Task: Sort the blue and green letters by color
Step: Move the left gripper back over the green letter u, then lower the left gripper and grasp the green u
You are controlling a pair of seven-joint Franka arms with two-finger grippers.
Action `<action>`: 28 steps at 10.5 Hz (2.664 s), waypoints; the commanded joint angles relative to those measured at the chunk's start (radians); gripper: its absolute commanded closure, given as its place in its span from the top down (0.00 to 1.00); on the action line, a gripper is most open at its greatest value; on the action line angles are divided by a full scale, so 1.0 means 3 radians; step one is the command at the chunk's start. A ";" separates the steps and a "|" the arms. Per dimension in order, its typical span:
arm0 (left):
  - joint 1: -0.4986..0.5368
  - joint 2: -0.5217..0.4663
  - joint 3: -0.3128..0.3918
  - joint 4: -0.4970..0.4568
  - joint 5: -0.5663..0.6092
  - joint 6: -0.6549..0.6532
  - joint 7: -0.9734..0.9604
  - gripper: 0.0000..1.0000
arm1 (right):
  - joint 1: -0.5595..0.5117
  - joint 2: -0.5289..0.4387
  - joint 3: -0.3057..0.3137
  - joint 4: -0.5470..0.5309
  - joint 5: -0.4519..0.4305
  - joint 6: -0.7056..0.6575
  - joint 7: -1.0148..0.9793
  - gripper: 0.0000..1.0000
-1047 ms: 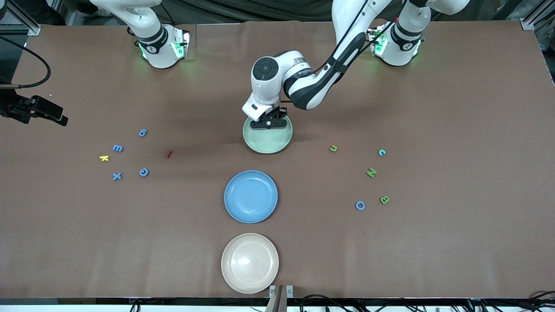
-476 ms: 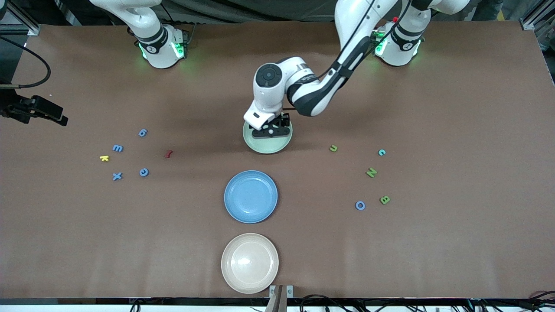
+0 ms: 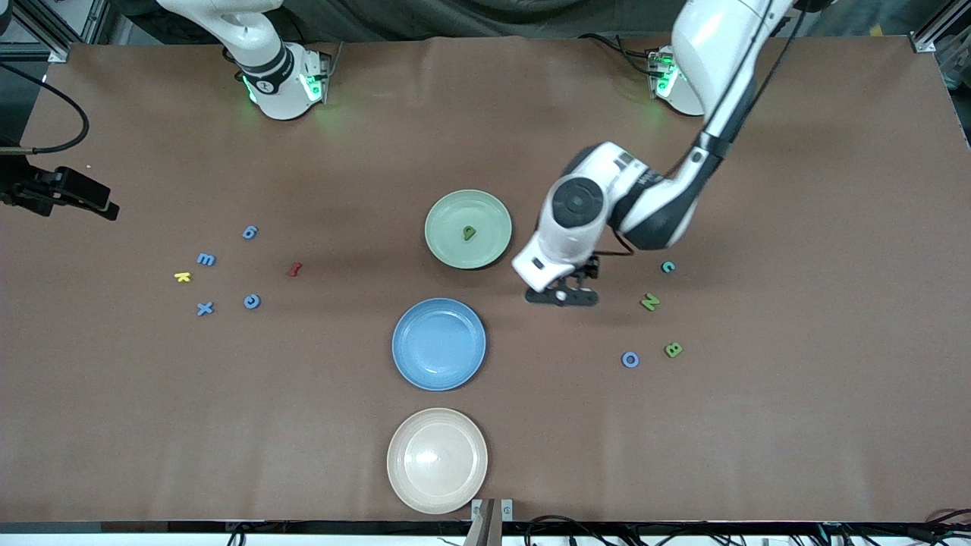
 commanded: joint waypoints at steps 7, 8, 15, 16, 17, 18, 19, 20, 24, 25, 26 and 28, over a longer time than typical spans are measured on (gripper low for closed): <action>0.0203 -0.0535 -0.0205 -0.1510 0.0106 0.0773 0.0321 1.00 | -0.0020 -0.0013 -0.0014 0.0016 0.0041 -0.0028 -0.0013 1.00; 0.0207 -0.0545 -0.0246 -0.1547 0.0136 0.0778 0.0326 1.00 | -0.0020 -0.0013 -0.0014 0.0011 0.0036 -0.0028 -0.0018 1.00; 0.0340 -0.0402 -0.0246 -0.1690 0.0755 0.1264 0.0432 0.94 | -0.0010 -0.0028 -0.0014 0.0011 0.0025 -0.0034 -0.0013 1.00; 0.0386 -0.0397 -0.0251 -0.1695 0.0760 0.1305 0.0544 0.94 | -0.0010 -0.0033 -0.0014 0.0011 0.0025 -0.0034 -0.0033 1.00; 0.0402 -0.0397 -0.0251 -0.1715 0.0755 0.1345 0.0581 0.94 | -0.0010 -0.0039 -0.0019 0.0011 0.0015 -0.0039 -0.0043 1.00; 0.0407 -0.0397 -0.0251 -0.1736 0.0760 0.1366 0.0592 0.94 | -0.0010 -0.0039 -0.0024 0.0016 -0.0020 -0.0039 -0.0043 1.00; 0.0422 -0.0387 -0.0251 -0.1761 0.0755 0.1427 0.0617 0.94 | -0.0015 -0.0039 -0.0024 0.0016 -0.0031 -0.0034 -0.0043 1.00; 0.0447 -0.0387 -0.0246 -0.1827 0.0755 0.1539 0.0622 0.94 | -0.0015 -0.0039 -0.0024 0.0016 -0.0076 -0.0034 -0.0048 1.00; 0.0448 -0.0341 -0.0246 -0.1889 0.0755 0.1627 0.0622 0.85 | -0.0005 -0.0039 -0.0019 0.0022 -0.0087 -0.0029 -0.0049 1.00; 0.0448 -0.0326 -0.0246 -0.1879 0.0755 0.1632 0.0622 0.85 | -0.0005 -0.0034 -0.0019 0.0027 -0.0092 -0.0028 -0.0049 1.00; 0.0448 -0.0320 -0.0241 -0.1879 0.0755 0.1632 0.0622 0.82 | -0.0005 -0.0033 -0.0019 0.0042 -0.0087 -0.0028 -0.0049 1.00; 0.0448 -0.0300 -0.0236 -0.1879 0.0755 0.1663 0.0622 0.79 | 0.0006 -0.0033 -0.0009 0.0042 -0.0087 -0.0034 -0.0049 1.00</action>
